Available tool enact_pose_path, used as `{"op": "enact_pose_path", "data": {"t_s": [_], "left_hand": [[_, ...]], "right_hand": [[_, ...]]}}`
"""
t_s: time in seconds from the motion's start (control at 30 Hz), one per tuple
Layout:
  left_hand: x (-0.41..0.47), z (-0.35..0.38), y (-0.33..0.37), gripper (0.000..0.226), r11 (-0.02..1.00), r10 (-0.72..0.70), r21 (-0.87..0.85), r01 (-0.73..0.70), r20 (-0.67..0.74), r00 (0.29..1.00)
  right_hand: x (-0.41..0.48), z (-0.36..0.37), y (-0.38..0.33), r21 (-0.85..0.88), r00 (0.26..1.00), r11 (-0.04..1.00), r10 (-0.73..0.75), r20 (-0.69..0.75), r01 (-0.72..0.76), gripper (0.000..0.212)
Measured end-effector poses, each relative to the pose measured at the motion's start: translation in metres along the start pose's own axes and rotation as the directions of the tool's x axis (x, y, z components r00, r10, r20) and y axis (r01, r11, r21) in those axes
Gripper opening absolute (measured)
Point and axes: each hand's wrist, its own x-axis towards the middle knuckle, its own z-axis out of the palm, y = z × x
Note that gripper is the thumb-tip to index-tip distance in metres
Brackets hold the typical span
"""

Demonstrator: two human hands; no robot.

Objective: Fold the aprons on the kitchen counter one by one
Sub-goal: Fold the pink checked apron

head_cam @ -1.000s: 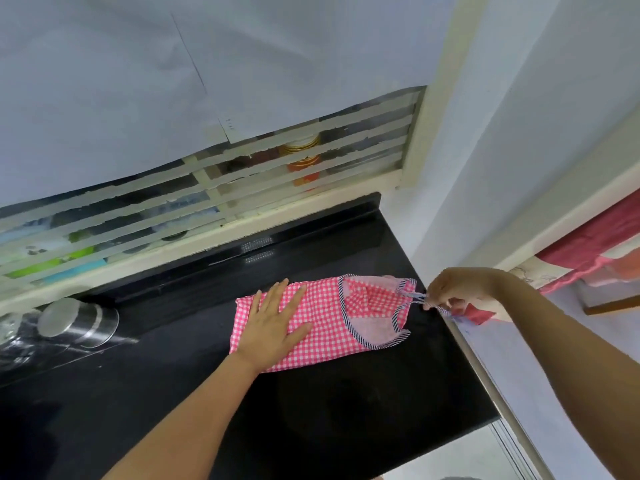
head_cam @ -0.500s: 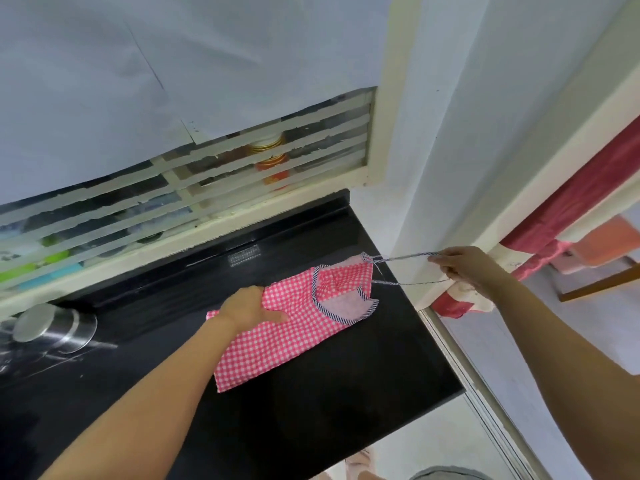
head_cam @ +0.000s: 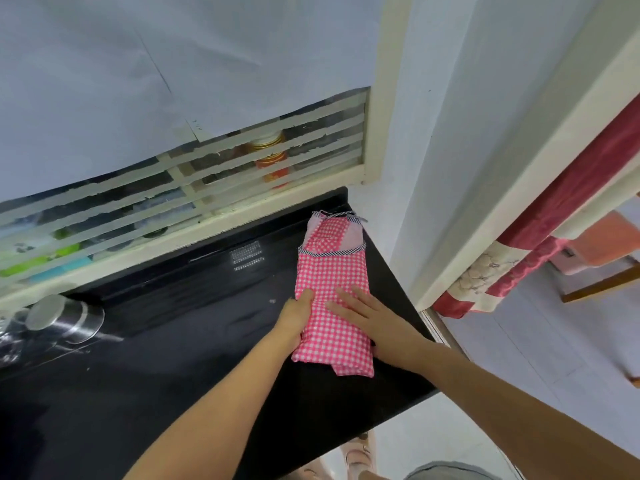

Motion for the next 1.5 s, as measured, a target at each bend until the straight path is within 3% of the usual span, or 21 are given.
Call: {"op": "enact_pose_path", "data": {"t_s": [0.1, 0.17, 0.23, 0.3, 0.33, 0.4, 0.43, 0.5, 0.53, 0.57, 0.63, 0.77, 0.83, 0.9, 1.0, 1.07, 1.13, 1.23, 1.37, 1.43, 1.5], "left_hand": [[-0.009, 0.001, -0.003, 0.035, 0.979, -0.080, -0.186, 0.086, 0.038, 0.996], [-0.014, -0.002, -0.007, 0.029, 0.976, -0.101, -0.185, 0.115, 0.083, 0.991], [-0.020, -0.007, -0.014, 0.024, 0.996, -0.068, -0.054, 0.076, 0.141, 0.988], [-0.024, -0.018, -0.022, 0.028, 0.957, 0.067, 0.270, -0.109, 0.160, 0.985], [-0.024, -0.025, -0.027, 0.037, 0.839, 0.192, 0.485, -0.244, 0.157, 0.969], [-0.021, -0.043, -0.037, 0.068, 0.425, 0.477, 0.785, -0.450, 0.228, 0.849], [-0.019, -0.051, -0.041, 0.082, 0.219, 0.559, 0.825, -0.521, 0.332, 0.760], [-0.013, -0.061, -0.050, 0.094, -0.124, 0.577, 0.752, -0.647, 0.586, 0.569], [-0.011, -0.062, -0.055, 0.093, -0.220, 0.545, 0.690, -0.689, 0.673, 0.500], [-0.011, -0.061, -0.060, 0.088, -0.249, 0.522, 0.649, -0.719, 0.715, 0.465], [-0.008, -0.055, -0.066, 0.080, -0.180, 0.526, 0.625, -0.759, 0.714, 0.463], [-0.003, -0.043, -0.071, 0.095, 0.058, 0.520, 0.638, -0.768, 0.637, 0.569], [0.001, -0.040, -0.075, 0.097, 0.120, 0.560, 0.625, -0.771, 0.599, 0.572], [0.002, -0.034, -0.079, 0.087, 0.233, 0.633, 0.596, -0.768, 0.507, 0.585], [-0.002, -0.024, -0.080, 0.062, 0.452, 0.709, 0.452, -0.769, 0.341, 0.618], [-0.008, -0.019, -0.077, 0.042, 0.555, 0.708, 0.343, -0.758, 0.283, 0.647], [-0.009, -0.019, -0.073, 0.032, 0.612, 0.687, 0.292, -0.735, 0.265, 0.677], [-0.005, -0.021, -0.068, 0.028, 0.676, 0.638, 0.252, -0.692, 0.270, 0.721], [-0.005, -0.017, -0.058, 0.028, 0.757, 0.548, 0.250, -0.603, 0.258, 0.796], [-0.005, -0.017, -0.052, 0.027, 0.780, 0.521, 0.245, -0.576, 0.257, 0.814], [-0.005, -0.016, -0.046, 0.025, 0.765, 0.528, 0.271, -0.584, 0.255, 0.810]], "right_hand": [[-0.002, 0.009, 0.006, -0.033, 0.994, 0.999, -0.035, -0.101, 0.032, 0.085], [-0.006, 0.018, 0.015, -0.057, 0.992, 0.997, -0.061, -0.107, 0.055, 0.076], [-0.013, 0.025, 0.022, -0.047, 0.998, 0.998, -0.042, -0.045, 0.039, 0.075], [-0.021, 0.033, 0.030, -0.017, 0.999, 0.999, -0.031, -0.026, 0.031, 0.085], [-0.024, 0.036, 0.033, -0.018, 0.999, 1.000, -0.025, -0.032, 0.024, 0.087], [-0.023, 0.035, 0.031, 0.000, 1.000, 1.000, 0.000, -0.015, 0.000, 0.090], [-0.022, 0.032, 0.030, 0.015, 1.000, 1.000, 0.011, -0.008, -0.011, 0.089], [-0.021, 0.026, 0.027, 0.035, 1.000, 0.999, 0.028, 0.013, -0.028, 0.083], [-0.020, 0.024, 0.027, 0.041, 1.000, 0.999, 0.023, 0.018, -0.023, 0.079], [-0.020, 0.023, 0.027, 0.051, 0.999, 0.998, 0.020, 0.032, -0.022, 0.076], [-0.020, 0.022, 0.030, 0.095, 0.999, 0.995, 0.017, 0.051, -0.022, 0.073], [-0.020, 0.010, 0.025, 0.183, 0.993, 0.980, 0.067, 0.102, -0.085, 0.069], [-0.018, 0.005, 0.020, 0.207, 0.986, 0.968, 0.114, 0.122, -0.138, 0.068], [-0.017, 0.000, 0.015, 0.276, 0.982, 0.944, 0.153, 0.115, -0.179, 0.066], [-0.015, -0.004, 0.011, 0.414, 0.965, 0.872, 0.226, 0.135, -0.262, 0.090], [-0.014, -0.008, 0.007, 0.502, 0.940, 0.795, 0.296, 0.167, -0.340, 0.091], [-0.013, -0.009, 0.008, 0.585, 0.921, 0.714, 0.341, 0.190, -0.385, 0.077], [-0.012, -0.007, 0.009, 0.723, 0.915, 0.603, 0.392, 0.100, -0.337, 0.046], [-0.003, -0.006, 0.002, 0.836, 0.887, 0.489, 0.463, -0.007, -0.248, 0.044], [0.004, -0.006, -0.002, 0.792, 0.883, 0.550, 0.469, -0.030, -0.266, 0.035], [0.011, -0.008, -0.001, 0.672, 0.869, 0.663, 0.491, -0.056, -0.331, 0.040]]}}
